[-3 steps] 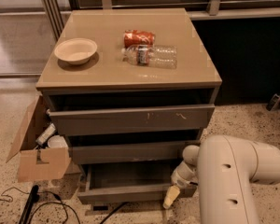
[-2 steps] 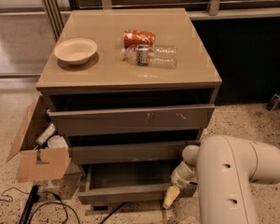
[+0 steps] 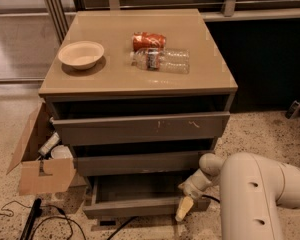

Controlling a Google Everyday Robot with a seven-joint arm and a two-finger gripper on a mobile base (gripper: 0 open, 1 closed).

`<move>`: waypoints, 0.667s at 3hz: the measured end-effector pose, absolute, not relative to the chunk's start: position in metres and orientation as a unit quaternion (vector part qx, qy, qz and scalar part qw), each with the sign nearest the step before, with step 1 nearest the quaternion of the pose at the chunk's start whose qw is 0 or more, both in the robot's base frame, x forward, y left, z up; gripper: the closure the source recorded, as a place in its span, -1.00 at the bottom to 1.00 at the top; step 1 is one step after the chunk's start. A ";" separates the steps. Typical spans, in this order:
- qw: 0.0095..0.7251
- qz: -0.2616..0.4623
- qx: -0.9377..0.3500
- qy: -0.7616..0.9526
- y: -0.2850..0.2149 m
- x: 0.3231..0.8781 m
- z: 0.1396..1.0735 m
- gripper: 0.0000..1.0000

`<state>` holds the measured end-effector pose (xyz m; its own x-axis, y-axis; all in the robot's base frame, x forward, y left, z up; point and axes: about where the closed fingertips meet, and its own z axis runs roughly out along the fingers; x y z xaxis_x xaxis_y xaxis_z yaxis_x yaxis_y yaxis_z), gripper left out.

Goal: Close bottom drawer

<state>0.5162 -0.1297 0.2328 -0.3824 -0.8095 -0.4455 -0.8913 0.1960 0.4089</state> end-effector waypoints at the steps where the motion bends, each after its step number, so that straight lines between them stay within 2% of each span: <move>1: 0.114 0.352 -0.565 0.737 -0.126 0.502 0.269 -1.00; 2: 0.129 0.369 -0.565 0.726 -0.125 0.475 0.288 -1.00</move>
Offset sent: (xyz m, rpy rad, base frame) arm -0.0727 0.0006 0.0813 0.2413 -0.0652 0.0358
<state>0.4748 -0.1252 0.2878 -0.3280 -0.7254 -0.6051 -0.9164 0.0888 0.3902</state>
